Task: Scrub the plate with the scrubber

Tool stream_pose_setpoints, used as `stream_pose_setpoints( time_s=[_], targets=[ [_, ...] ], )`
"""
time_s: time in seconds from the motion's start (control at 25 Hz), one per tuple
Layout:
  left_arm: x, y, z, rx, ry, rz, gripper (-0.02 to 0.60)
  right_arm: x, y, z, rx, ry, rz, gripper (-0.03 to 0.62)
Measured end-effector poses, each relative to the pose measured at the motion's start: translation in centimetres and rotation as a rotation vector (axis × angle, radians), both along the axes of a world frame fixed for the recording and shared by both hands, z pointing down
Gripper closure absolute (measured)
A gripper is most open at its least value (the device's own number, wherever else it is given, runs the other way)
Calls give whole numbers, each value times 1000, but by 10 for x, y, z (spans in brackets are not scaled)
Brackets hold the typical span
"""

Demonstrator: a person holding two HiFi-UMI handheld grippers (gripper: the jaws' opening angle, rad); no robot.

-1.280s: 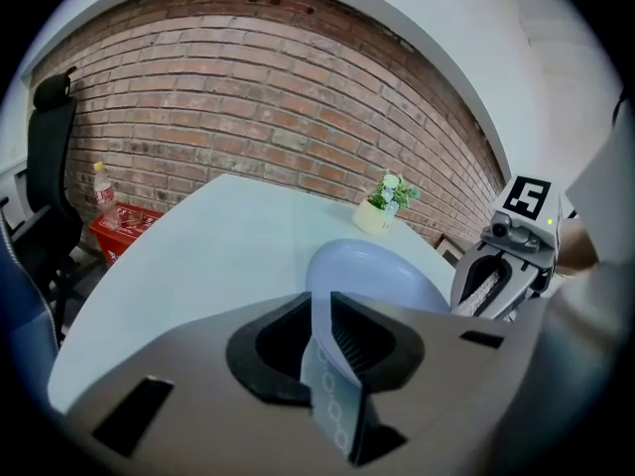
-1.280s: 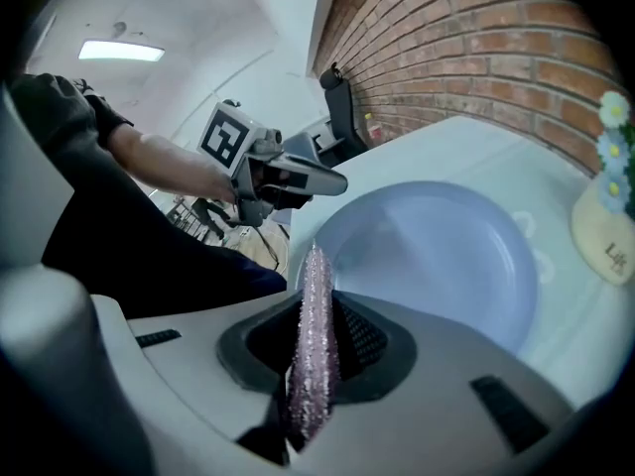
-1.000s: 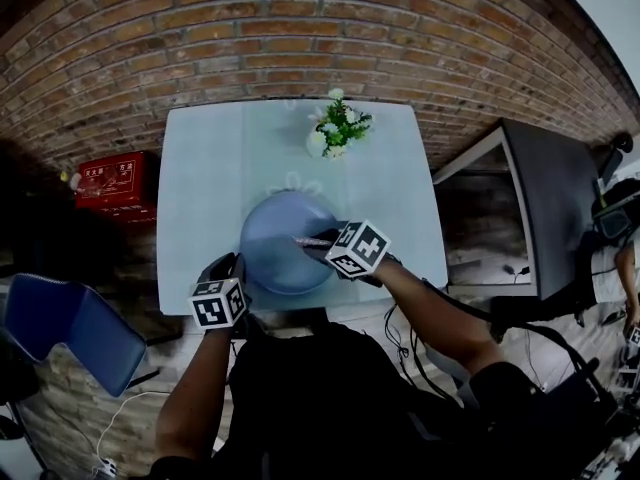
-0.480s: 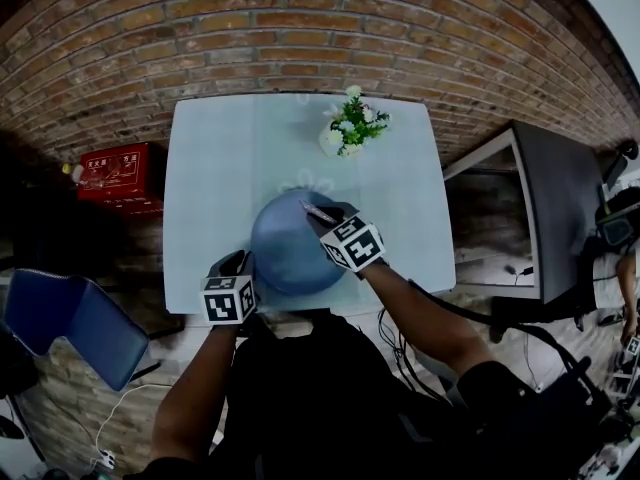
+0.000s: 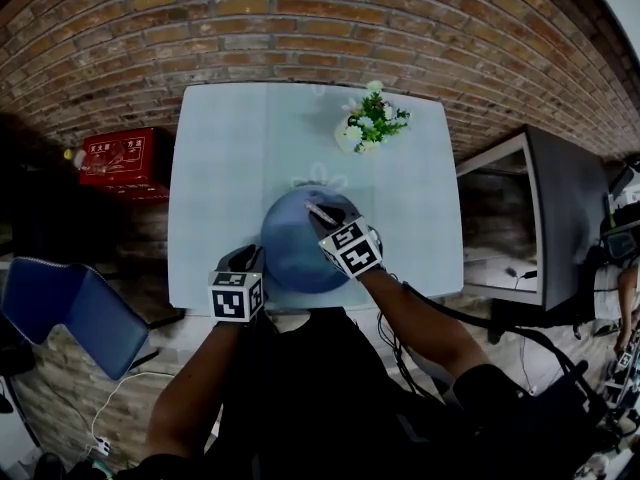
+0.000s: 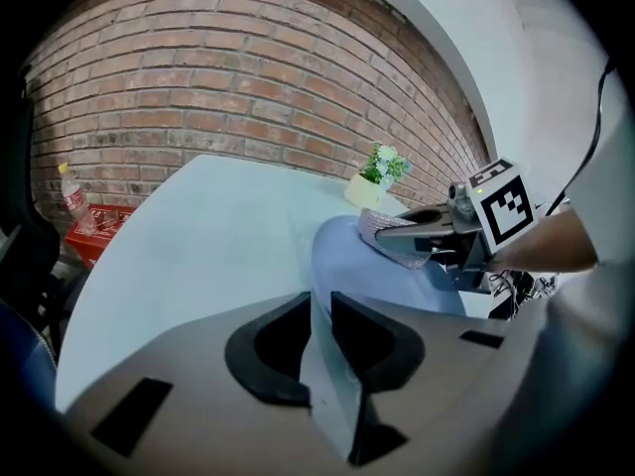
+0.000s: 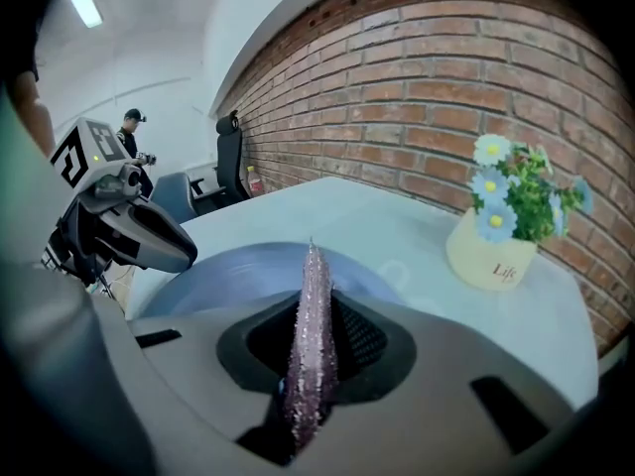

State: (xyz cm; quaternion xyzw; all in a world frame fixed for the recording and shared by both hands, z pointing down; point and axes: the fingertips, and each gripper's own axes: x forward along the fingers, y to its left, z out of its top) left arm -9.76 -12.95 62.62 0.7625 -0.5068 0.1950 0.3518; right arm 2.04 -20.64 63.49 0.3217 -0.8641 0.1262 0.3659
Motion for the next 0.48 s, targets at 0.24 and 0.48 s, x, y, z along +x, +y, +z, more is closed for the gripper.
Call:
stream_pose_setpoints(
  time_s=[0.24,0.48],
  targets=[
    [1,0,-1,8,9,19,509,-9,4,15,-70,14,18,523],
    [1,1,0,7,17,25,509,-14,7,21,-62,25,32,523]
  ],
)
